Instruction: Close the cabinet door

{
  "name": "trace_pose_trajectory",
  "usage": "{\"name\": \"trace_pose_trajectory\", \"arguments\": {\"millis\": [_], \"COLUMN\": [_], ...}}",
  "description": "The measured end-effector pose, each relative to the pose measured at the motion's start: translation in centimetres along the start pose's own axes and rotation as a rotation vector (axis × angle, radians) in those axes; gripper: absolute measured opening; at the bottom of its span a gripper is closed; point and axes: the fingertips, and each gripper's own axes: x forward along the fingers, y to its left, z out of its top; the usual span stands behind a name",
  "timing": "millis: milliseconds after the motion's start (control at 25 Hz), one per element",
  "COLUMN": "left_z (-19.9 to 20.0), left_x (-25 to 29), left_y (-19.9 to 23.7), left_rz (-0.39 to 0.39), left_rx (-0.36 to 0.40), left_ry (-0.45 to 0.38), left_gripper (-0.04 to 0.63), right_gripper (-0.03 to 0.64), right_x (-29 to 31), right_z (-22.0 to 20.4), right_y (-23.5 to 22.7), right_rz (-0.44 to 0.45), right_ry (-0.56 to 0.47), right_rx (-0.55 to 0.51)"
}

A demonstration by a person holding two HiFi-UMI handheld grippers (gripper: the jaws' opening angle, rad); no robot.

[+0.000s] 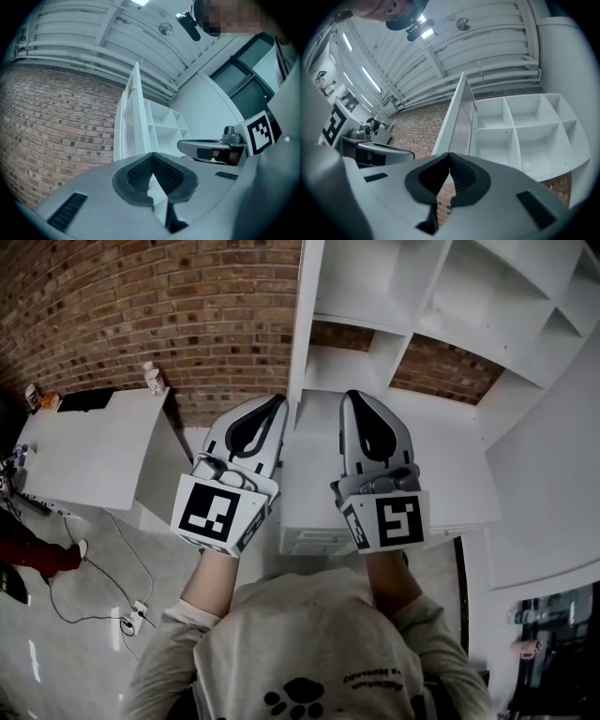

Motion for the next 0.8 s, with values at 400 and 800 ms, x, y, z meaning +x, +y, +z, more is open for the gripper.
{"name": "trace_pose_trajectory", "arguments": {"millis": [400,800], "left_z": [2.9,4.7], "left_x": [2.1,3.7], "left_y": [1.7,3.1], "left_rz": [-0.109,-0.128], "left_rx": [0.026,0.043], "left_ry": [-0.066,-0.082], "left_gripper": [0.006,0.006], "right_gripper": [0.011,0.017], "right_x": [3.8,6.3], "right_z": [4.3,5.9], "right_y": [-1.3,-0.4], "right_rz": [-0.031,0.042], "right_ry": [-0.068,-0.03], "right_rx": [-0.024,0.034]}}
